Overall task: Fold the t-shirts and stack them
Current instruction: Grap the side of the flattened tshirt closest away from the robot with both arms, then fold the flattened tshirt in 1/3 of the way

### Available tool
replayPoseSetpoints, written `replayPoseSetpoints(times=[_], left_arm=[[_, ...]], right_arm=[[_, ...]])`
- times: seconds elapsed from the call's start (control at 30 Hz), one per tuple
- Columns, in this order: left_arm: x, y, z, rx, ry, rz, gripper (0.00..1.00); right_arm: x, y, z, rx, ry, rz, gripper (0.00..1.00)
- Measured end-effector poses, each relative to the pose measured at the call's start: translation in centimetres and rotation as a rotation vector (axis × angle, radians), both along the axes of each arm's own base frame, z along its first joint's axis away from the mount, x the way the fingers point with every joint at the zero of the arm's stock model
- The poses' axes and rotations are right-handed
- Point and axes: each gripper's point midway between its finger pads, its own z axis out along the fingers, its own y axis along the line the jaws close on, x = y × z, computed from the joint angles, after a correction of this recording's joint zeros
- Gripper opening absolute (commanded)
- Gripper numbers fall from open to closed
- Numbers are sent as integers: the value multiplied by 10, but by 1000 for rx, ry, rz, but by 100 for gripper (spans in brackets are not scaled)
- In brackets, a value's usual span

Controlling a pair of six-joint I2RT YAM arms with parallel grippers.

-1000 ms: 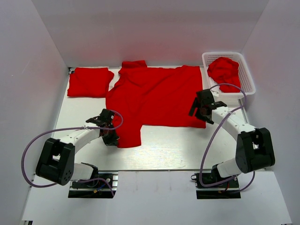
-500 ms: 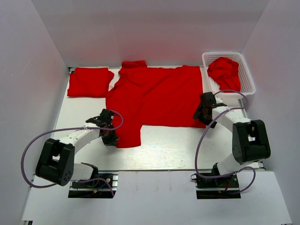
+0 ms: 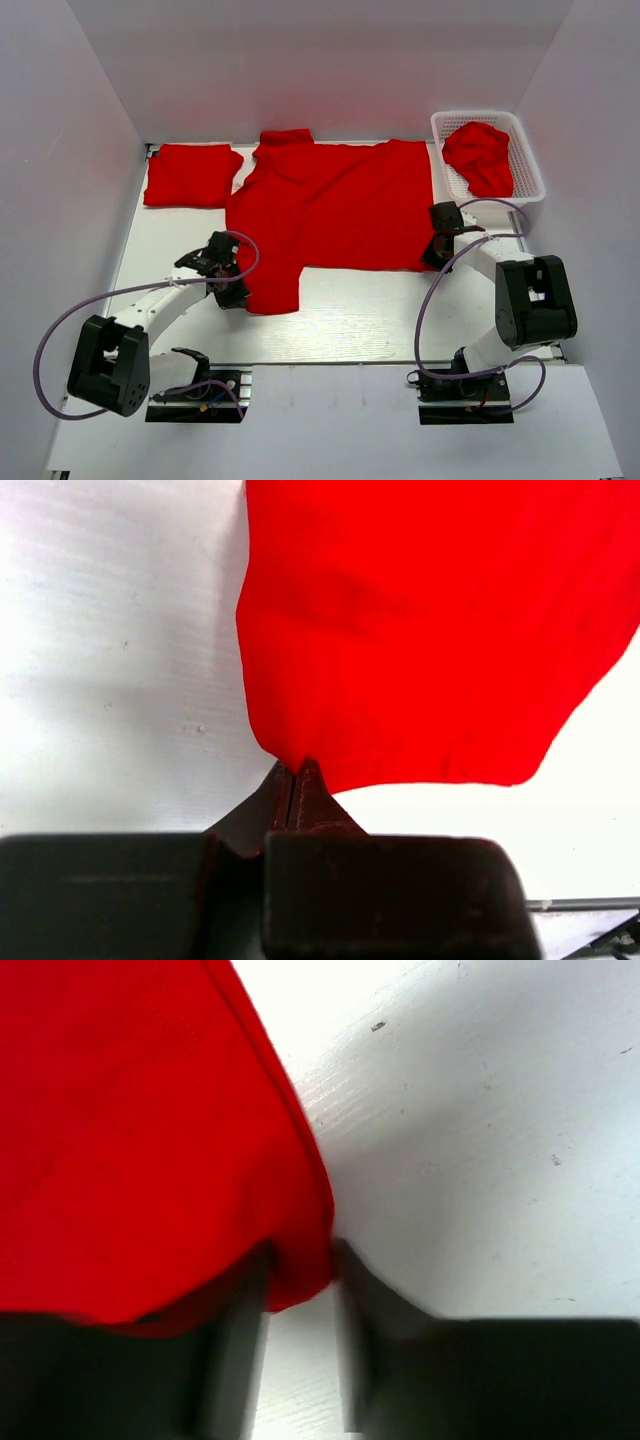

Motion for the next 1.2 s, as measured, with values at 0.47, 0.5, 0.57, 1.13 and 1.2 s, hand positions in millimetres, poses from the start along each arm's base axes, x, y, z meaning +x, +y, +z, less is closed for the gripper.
replayPoseSetpoints(times=[0.47,0.5,0.57,1.13,1.2], left_arm=[[-52,-16,29,-142,118,-85,0],[-56,-16,35,-149,125,-95,0],[-62,-16,45,-159,134,-116,0],[-69,-34,92,-249,168,-220,0],[-47,-41,99,-254,121,-231,0]], right_arm=[[-43,-4,11,17,76,-27,0],[-49,-5,14,17,90,-27,0],[-63,-6,18,18,123,-26,0],[-124,-7,19,43,297,2,0],[-116,-7,22,38,282,5,0]])
